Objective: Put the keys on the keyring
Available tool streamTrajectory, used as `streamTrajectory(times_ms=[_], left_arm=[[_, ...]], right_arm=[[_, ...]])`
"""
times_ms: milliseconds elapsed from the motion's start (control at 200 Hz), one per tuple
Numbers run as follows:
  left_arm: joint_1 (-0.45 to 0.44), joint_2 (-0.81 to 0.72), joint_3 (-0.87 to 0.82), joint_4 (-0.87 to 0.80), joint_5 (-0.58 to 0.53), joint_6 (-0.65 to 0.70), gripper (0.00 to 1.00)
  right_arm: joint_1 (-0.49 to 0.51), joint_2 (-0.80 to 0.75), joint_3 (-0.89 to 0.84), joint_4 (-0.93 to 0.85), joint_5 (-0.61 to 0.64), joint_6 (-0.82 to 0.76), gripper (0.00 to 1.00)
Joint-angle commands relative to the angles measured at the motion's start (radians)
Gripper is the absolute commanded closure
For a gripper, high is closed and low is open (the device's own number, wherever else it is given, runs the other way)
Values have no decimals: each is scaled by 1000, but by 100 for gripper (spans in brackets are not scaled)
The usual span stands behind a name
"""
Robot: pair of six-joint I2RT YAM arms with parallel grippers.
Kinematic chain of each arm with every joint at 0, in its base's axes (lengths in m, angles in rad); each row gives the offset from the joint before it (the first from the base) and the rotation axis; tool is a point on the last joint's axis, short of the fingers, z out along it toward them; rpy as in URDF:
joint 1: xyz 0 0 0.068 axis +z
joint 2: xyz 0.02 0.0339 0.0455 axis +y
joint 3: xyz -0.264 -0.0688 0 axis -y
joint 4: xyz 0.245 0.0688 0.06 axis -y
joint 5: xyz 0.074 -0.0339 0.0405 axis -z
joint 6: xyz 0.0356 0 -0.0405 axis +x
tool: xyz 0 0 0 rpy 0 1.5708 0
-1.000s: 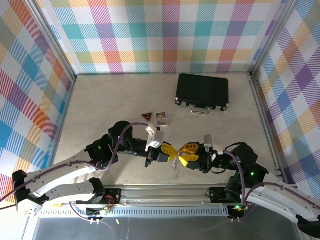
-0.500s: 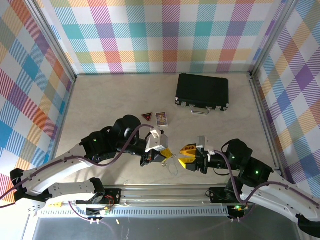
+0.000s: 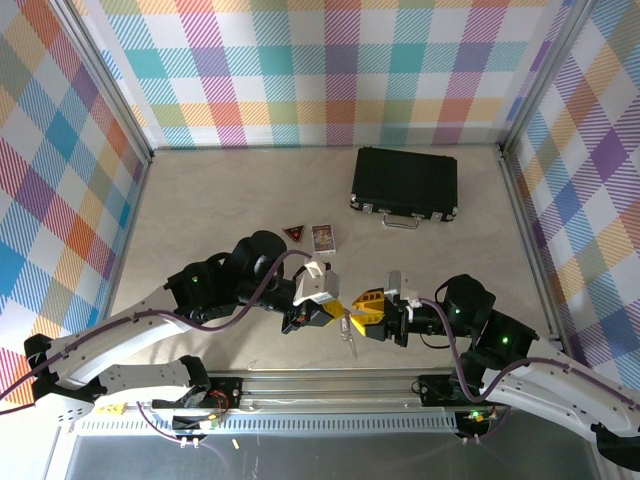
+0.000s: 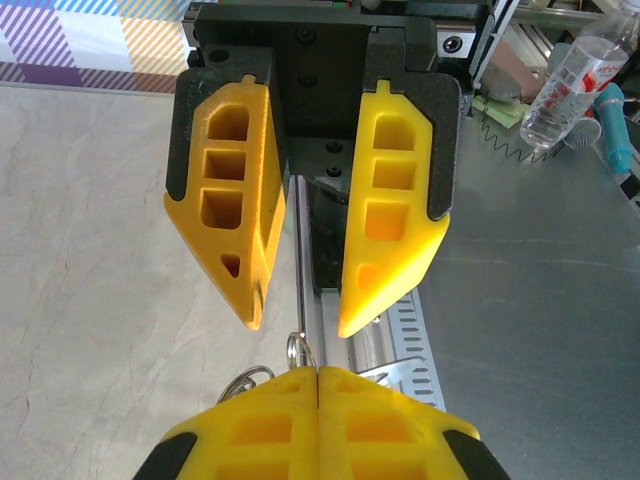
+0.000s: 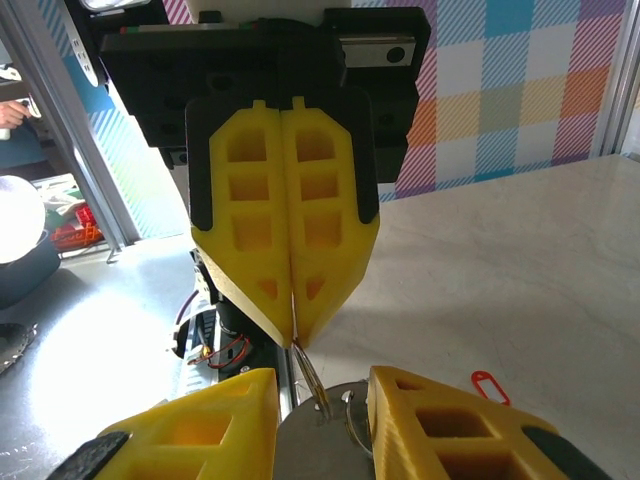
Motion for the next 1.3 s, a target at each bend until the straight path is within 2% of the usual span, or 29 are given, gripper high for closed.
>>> streamTrajectory(times_ms=[0, 195, 245, 330, 580, 670, 740, 1005, 1295], left_arm=[[-3, -3, -4, 31, 22, 10, 100], [-3, -5, -13, 47, 25, 2, 100], [-3, -6, -15, 47, 25, 3, 100], [-3, -9, -16, 40, 20, 2, 100], [-3, -41, -40, 43, -40, -8, 100], [-3, -80, -69, 67, -50, -32, 78], [-3, -102, -93, 86, -47, -53, 70], [-3, -109, -134, 148, -36, -89, 67], [-3, -70, -131, 185, -18, -92, 69]], right_arm=[[10, 17, 9, 38, -38, -3, 71], [11, 83, 12, 57, -53, -7, 75], [12, 93, 12, 67, -49, -8, 82], [11, 88, 5, 84, -40, -14, 100], [20, 41, 1, 58, 3, -42, 100], [21, 22, 11, 20, 10, -60, 100], [22, 17, 28, -17, 14, -77, 100], [27, 34, 69, -62, 22, -110, 100], [36, 65, 73, -33, 14, -108, 100]])
